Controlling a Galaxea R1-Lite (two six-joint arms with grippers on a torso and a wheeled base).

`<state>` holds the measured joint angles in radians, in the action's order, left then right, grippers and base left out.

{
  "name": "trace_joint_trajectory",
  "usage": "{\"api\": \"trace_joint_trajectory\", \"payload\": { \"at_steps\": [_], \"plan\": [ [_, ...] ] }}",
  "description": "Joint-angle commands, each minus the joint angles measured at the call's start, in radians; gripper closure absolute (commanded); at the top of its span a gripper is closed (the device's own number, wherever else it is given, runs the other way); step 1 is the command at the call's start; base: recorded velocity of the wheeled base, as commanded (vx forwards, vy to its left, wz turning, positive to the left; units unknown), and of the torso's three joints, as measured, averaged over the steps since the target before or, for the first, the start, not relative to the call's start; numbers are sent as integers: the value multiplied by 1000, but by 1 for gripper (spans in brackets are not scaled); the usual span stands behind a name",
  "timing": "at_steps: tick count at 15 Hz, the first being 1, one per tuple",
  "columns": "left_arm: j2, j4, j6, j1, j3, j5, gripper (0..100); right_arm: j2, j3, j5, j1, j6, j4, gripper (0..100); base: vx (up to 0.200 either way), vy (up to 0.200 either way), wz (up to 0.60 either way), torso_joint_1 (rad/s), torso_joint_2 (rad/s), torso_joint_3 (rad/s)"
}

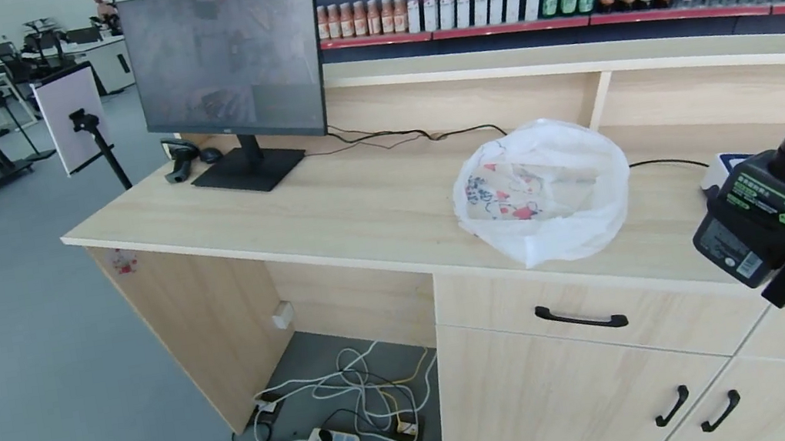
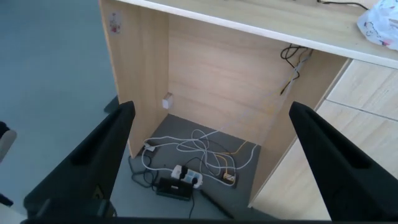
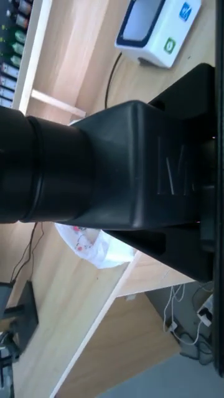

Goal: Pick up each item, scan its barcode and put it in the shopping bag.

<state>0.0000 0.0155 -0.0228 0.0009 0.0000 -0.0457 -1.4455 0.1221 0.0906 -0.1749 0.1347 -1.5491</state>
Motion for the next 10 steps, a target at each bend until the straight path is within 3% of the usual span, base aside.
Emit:
{"api": "trace_joint_trajectory", "payload": {
  "at_steps": [1,6,10],
  "plan": [
    [0,0,0,1,0,0,0,-79,86,15,-41,-76,0,100,0,0,0,0,0,0],
    [0,1,1,1,0,0,0,-280,444,-46,-155,-233,0,100,0,0,0,0,0,0],
    [0,0,6,1,0,1,0,-449,608,-23,-216,-319,-8,100,0,0,0,0,0,0]
  ]
}}
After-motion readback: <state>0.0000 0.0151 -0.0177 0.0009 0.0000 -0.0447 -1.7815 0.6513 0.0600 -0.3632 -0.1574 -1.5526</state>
